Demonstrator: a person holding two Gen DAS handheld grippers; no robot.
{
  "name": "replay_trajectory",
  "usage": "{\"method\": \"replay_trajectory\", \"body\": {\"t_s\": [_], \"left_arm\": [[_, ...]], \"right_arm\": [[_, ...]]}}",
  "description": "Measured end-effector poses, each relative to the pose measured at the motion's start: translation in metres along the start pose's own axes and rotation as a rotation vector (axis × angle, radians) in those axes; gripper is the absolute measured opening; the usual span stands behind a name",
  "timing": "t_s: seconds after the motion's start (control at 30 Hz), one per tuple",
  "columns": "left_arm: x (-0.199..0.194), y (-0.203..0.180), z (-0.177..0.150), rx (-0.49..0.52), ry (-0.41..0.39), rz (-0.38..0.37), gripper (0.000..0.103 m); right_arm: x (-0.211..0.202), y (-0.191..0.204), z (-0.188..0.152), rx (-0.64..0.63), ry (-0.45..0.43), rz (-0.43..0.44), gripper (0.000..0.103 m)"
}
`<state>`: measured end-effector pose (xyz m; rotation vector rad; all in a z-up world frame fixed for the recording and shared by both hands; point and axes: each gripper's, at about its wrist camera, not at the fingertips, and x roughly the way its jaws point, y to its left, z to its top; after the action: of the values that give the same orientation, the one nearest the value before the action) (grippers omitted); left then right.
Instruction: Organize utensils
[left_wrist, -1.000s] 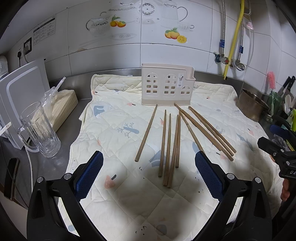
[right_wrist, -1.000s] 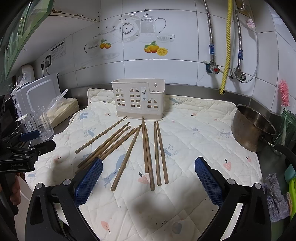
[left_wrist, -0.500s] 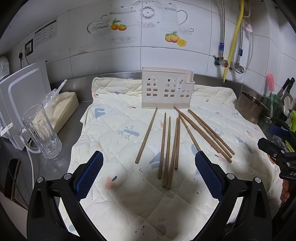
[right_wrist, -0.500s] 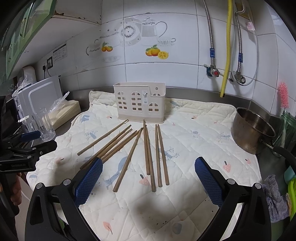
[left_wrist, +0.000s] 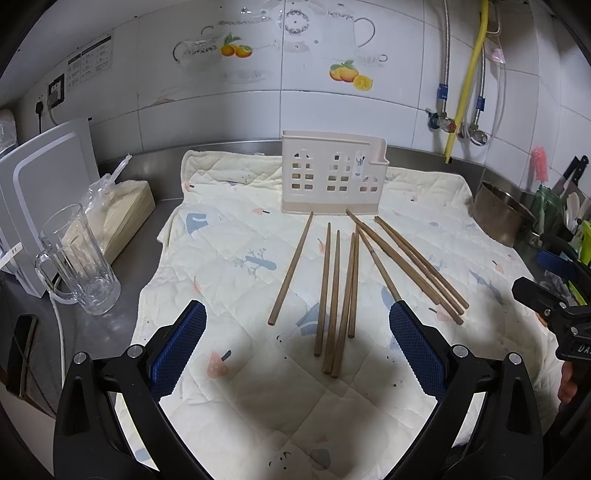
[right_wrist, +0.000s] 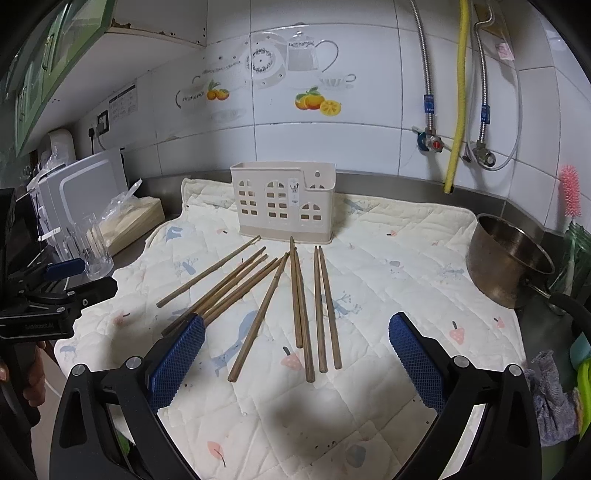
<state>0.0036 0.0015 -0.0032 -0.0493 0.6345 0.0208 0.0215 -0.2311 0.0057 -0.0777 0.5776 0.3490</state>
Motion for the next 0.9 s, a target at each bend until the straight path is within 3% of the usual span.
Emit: {"method": "replay_trajectory", "body": {"t_s": [0.9], "left_arm": [[0.057,0.006,0.004,-0.014,0.131,-0.006,0.098]], "right_arm": [[0.053,-0.018,-0.002,0.037,0.107,-0.007,0.097]]}}
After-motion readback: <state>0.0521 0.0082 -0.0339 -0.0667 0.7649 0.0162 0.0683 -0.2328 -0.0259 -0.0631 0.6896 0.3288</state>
